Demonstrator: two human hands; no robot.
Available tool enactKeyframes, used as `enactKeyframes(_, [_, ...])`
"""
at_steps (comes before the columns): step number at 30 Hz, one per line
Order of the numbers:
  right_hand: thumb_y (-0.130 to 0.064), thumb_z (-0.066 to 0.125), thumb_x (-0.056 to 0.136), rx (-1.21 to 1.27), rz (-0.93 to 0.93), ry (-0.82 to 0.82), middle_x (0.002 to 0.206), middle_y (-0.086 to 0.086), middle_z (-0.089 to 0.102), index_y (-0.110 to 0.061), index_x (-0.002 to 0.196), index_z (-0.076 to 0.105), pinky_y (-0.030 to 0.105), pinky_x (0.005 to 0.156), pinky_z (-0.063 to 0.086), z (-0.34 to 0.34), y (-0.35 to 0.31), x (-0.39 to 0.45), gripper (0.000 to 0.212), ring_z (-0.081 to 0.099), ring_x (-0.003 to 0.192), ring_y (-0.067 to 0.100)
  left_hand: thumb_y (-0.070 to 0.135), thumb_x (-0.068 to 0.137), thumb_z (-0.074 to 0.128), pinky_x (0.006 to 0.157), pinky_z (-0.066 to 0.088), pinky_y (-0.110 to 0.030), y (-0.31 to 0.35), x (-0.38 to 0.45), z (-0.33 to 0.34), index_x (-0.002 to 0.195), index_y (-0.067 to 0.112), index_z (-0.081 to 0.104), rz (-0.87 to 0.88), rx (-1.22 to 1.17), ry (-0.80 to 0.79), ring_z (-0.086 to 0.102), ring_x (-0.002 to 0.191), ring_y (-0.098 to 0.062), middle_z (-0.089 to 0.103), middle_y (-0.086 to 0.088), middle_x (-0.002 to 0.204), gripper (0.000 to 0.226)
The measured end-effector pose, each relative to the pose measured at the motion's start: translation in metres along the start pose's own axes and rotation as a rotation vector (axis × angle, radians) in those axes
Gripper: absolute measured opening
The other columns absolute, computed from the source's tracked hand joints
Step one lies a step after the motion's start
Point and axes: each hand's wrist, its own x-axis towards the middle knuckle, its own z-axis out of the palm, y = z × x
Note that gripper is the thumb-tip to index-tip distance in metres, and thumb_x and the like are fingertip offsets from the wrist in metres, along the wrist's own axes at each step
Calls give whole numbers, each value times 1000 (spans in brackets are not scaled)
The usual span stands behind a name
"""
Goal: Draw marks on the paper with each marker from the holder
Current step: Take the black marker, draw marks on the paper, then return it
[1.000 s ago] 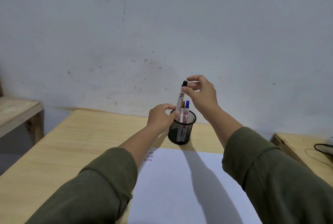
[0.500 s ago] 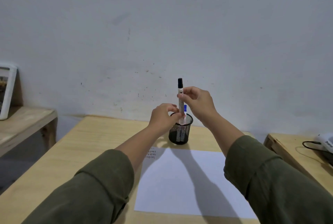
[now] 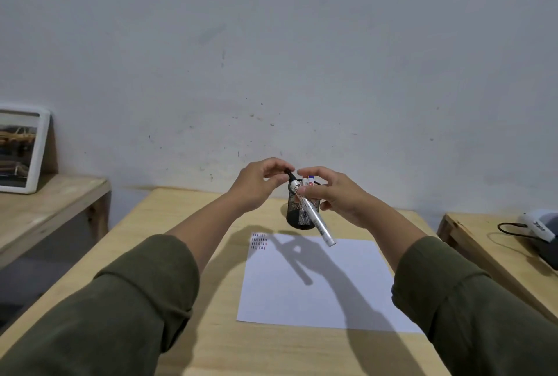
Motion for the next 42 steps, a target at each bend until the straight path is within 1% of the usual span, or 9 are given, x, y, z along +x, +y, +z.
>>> enactKeyframes(6, [-34,64,82,156,105,-196,97,1,75,-27,114,61,30,77,40,-14,1,-1,33,63,85,14,22,87,60,75,40,-17,-15,-3,-4,92,21,67,-84,-3,123,57,93,-12,68,2,94,9])
enactKeyframes(10, [-47,73,64,441,61,-325,117,12,68,-17,122,61,29,73,46,-19,13,2,66,65,92,19,22,87,59,71,38,-14,-25,-3,-6,93,19,66,-115,-2,187,53,88,-13,64,2,90,9])
enactKeyframes(13, [-50,80,55,583,-1,-275,114,9,70,-17,126,58,28,69,49,-17,20,7,80,68,90,16,22,87,59,70,38,-15,-29,-2,-4,93,17,65,-125,-14,222,53,87,-13,62,3,87,9])
enactKeyframes(18, [-24,62,87,444,-47,44,79,1,70,-18,105,63,17,59,45,3,27,22,19,62,64,9,17,85,62,71,39,-5,-26,-3,10,92,14,64,-61,-40,226,59,88,-7,66,5,90,8])
enactKeyframes(20, [-16,60,89,458,-73,81,74,1,69,-16,97,64,15,58,47,9,30,25,9,61,59,8,17,86,61,70,38,3,-24,-4,16,94,16,66,-20,-48,198,60,87,-3,68,6,92,10])
enactKeyframes(28, [-8,59,89,477,-194,138,69,9,62,-7,85,64,19,62,52,18,39,32,7,59,60,13,18,91,52,63,34,1,-29,-5,19,99,15,66,-34,18,164,53,76,-3,60,10,77,16])
enactKeyframes(31, [-8,59,89,462,-218,148,71,11,61,-8,82,65,20,63,52,22,42,32,9,59,62,15,19,93,49,63,36,-10,-32,-5,19,99,14,65,-55,29,144,49,70,-5,56,10,73,18])
enactKeyframes(36, [-8,60,88,380,-241,134,73,11,63,-3,90,63,24,63,52,30,50,36,6,61,65,17,23,95,44,47,30,-11,-43,-9,13,93,15,66,-87,55,73,37,57,-9,48,10,66,24])
enactKeyframes(42, [-4,63,86,314,-246,88,69,2,67,-10,89,67,29,70,50,38,58,36,7,62,66,17,34,98,33,70,35,-26,-58,-15,6,76,22,60,-217,13,-38,43,72,-16,48,5,71,37])
